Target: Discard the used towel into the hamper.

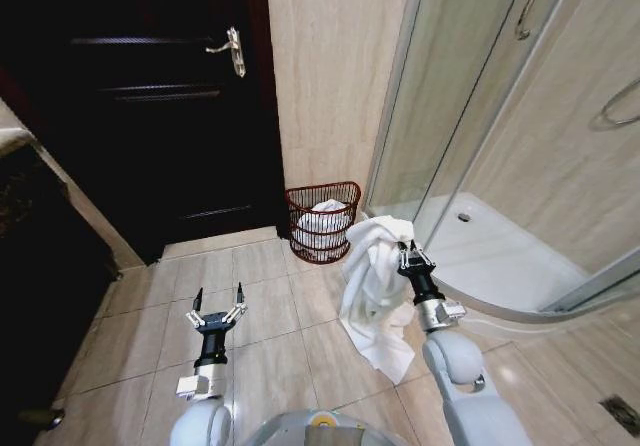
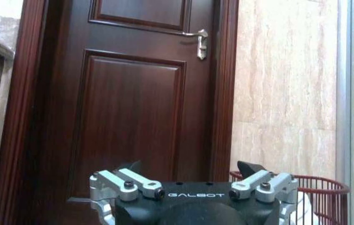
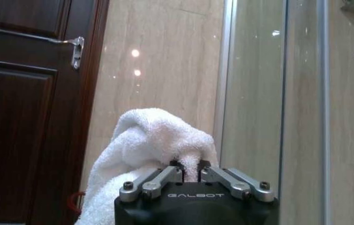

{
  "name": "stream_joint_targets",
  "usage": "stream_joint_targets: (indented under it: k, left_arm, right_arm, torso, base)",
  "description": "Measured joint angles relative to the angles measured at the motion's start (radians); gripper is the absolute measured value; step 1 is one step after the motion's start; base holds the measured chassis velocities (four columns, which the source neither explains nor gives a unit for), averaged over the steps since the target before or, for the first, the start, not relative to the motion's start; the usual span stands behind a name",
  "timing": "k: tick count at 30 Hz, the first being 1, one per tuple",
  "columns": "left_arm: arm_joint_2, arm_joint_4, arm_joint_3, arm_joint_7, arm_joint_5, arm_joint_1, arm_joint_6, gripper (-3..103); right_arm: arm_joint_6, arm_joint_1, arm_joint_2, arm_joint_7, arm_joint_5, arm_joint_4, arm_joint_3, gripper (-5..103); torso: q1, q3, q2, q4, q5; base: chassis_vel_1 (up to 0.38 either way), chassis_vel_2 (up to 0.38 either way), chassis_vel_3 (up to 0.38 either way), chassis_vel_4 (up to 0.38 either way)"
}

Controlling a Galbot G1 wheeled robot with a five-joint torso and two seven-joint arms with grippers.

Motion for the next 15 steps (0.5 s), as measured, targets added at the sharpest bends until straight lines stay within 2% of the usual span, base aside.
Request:
stream_joint_targets:
  k: [15]
  left_arm:
    - [-0.001,-0.005,0.001,0.0,0.001,0.001,0.003,100]
  right_arm:
    - [0.0,0.0,-0.003,0.0,0.006,0.007,0.002,11]
  torso:
    - [0.0,0.0,0.0,0.0,0.0]
  base:
    - [-0.051,0.049,0.042,-0.046]
